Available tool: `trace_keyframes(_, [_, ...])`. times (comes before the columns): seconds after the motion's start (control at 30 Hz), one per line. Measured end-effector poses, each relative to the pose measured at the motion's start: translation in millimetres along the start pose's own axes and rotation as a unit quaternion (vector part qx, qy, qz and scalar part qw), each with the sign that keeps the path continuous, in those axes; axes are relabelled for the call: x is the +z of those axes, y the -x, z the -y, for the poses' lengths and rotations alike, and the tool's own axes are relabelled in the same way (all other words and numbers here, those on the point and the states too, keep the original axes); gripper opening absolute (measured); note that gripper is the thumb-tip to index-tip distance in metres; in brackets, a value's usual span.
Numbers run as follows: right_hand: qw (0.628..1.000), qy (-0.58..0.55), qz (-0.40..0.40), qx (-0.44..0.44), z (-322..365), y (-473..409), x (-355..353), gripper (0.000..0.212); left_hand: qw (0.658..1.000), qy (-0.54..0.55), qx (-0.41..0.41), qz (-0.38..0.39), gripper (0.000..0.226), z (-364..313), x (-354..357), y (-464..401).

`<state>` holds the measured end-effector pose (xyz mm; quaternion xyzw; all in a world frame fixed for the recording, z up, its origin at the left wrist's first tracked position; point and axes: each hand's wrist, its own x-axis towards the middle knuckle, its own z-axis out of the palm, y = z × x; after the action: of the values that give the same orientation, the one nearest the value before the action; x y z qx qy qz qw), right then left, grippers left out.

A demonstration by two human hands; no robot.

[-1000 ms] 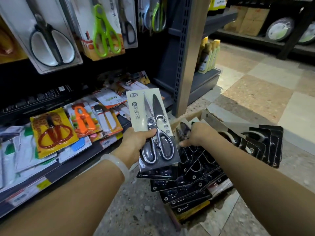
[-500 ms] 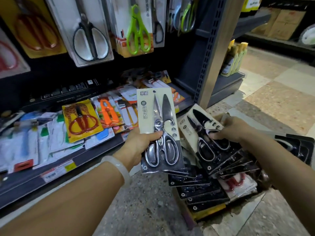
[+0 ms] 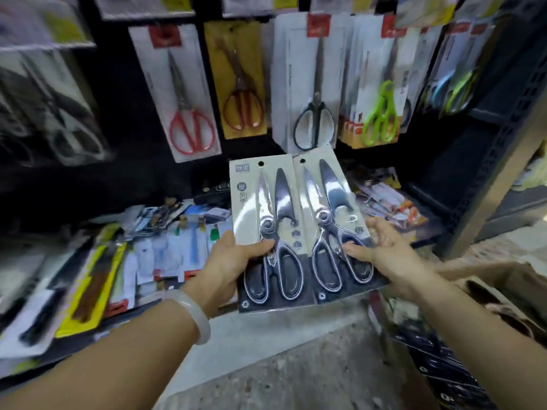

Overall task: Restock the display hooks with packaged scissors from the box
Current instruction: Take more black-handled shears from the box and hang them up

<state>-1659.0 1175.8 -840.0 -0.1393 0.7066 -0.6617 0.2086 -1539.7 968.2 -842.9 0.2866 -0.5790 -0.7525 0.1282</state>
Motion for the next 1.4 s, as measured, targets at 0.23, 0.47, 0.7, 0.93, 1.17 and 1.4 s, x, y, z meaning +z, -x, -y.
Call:
trace_keyframes(0.23, [0.991, -0.013, 0.101, -0.088, 38, -2, 158, 0.037, 0.993, 0.007, 0.093, -0.079, 0.043, -57, -146, 31])
trace_keyframes(0.47, [0.971, -0.047, 0.195, -0.132, 74, 17, 327, 0.04, 0.976, 0.032, 0.163, -0.142, 0.039, -102, -300, 86])
trace_keyframes(0.7, [0.952, -0.047, 0.24, -0.185, 87, 33, 463, 0.039, 0.965, 0.087, 0.177, -0.172, 0.05, -112, -414, 124])
trace_keyframes(0.93, [0.937, -0.095, 0.231, -0.243, 104, 42, 533, 0.039, 0.962, 0.154, 0.174, -0.145, 0.056, -103, -469, 130])
trace_keyframes(1.17, [0.939, -0.121, 0.181, -0.265, 98, 47, 540, 0.04, 0.964, 0.142, 0.183, -0.129, 0.054, -103, -485, 118])
trace_keyframes(1.4, [0.947, -0.138, 0.21, -0.2, 104, 26, 555, 0.034, 0.968, 0.115, 0.177, -0.132, 0.053, -109, -474, 113])
